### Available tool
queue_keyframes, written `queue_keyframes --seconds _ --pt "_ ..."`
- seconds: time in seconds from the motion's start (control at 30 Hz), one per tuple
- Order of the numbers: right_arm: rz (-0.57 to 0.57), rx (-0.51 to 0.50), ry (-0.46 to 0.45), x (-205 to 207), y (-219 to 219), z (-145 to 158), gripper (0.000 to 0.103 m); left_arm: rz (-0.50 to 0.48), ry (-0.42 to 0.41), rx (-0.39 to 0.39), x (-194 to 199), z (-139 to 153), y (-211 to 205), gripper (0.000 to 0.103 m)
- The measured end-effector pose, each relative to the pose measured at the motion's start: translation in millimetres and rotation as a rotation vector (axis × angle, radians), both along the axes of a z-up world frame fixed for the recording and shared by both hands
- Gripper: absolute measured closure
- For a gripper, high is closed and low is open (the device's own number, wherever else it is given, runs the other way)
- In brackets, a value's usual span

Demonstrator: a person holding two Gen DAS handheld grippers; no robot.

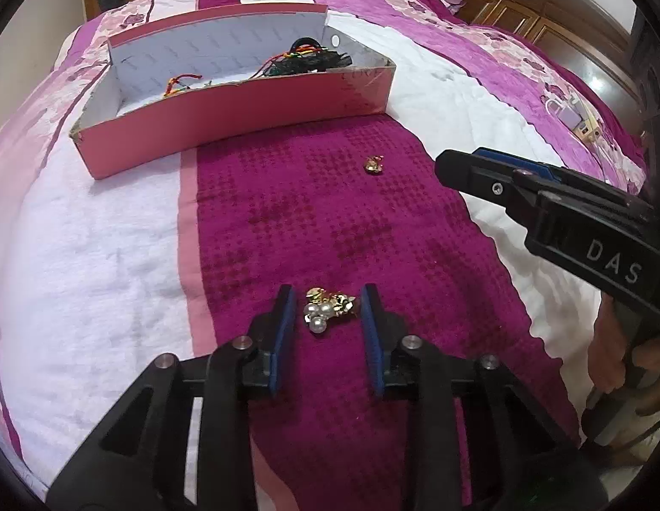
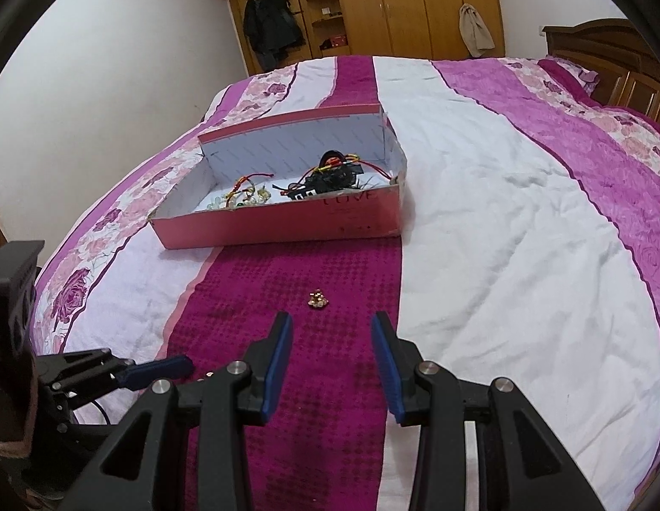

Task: Organize jewelry
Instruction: 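Close the left tool on the gold pearl earrings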

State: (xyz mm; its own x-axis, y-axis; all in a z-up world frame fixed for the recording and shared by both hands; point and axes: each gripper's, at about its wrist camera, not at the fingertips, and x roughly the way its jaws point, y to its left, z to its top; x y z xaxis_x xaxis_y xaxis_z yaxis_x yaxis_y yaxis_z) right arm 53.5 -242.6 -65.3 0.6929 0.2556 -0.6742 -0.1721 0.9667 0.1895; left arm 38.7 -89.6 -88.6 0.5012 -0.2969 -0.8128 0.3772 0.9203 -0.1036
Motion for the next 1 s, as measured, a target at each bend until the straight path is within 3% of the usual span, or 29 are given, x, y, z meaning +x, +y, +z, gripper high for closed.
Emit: queue_keyframes --seconds 0.13,0.43,0.73,1.0 --pt "0.000 0.003 0.004 0.6 0.3 -1.6 0.062 -0.016 -0.003 0.002 -0.4 -2.0 -4.0 0.089" --pt "0.000 0.006 0.009 1.7 -0.2 -3.4 0.062 -0.009 -0.025 -0.031 -1.2 3.8 4.0 0.091" --pt "0.015 0.002 0.014 10.1 8.2 -6.6 0.062 0.094 -0.095 -0.048 5.8 21.0 26.3 0.091" --pt "0.041 -0.017 0.028 31.5 26.6 -13.6 0.062 0.173 -0.107 -0.052 14.4 21.4 46.6 0.091"
